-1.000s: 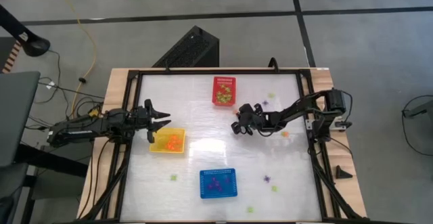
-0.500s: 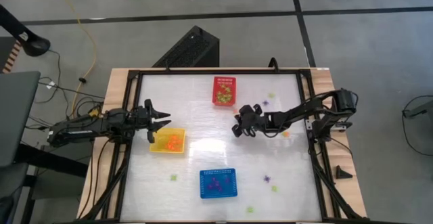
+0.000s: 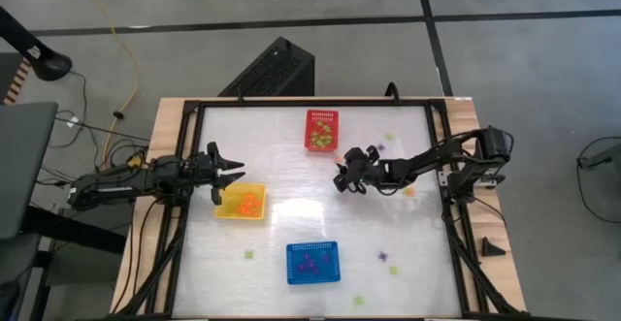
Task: Sort Halloween decoration
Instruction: Put the orange spider toy into the yellow basket, then put the purple spider toy into the blue basket
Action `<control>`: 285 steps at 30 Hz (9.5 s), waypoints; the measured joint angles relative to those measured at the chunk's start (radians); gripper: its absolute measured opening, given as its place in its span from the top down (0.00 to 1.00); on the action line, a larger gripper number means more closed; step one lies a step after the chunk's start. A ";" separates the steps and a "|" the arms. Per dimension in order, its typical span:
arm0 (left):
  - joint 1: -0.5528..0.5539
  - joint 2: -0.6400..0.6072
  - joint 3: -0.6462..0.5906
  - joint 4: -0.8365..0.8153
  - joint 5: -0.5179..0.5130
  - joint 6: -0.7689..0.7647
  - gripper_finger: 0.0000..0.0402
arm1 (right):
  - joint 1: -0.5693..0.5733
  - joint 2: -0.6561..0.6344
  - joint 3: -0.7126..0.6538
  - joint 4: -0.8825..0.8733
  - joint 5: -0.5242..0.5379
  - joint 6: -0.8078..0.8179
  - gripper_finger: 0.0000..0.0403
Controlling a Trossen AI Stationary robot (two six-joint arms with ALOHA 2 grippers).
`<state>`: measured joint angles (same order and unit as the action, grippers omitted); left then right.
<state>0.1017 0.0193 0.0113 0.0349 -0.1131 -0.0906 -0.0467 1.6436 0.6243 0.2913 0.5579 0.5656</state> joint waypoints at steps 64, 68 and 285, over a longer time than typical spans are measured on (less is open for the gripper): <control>0.000 0.000 0.000 0.000 0.000 0.000 0.71 | 0.115 -0.209 0.000 0.042 -0.038 -0.183 0.90; 0.000 0.000 0.000 0.000 0.000 0.000 0.71 | 0.109 -0.151 0.000 0.042 -0.038 -0.172 0.84; 0.000 0.000 0.000 0.000 0.000 0.000 0.71 | 0.487 0.196 0.469 -1.117 -1.015 0.293 0.43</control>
<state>0.1017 0.0194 0.0114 0.0350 -0.1127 -0.0905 0.4404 1.8394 1.0931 -0.8254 -0.4569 0.8589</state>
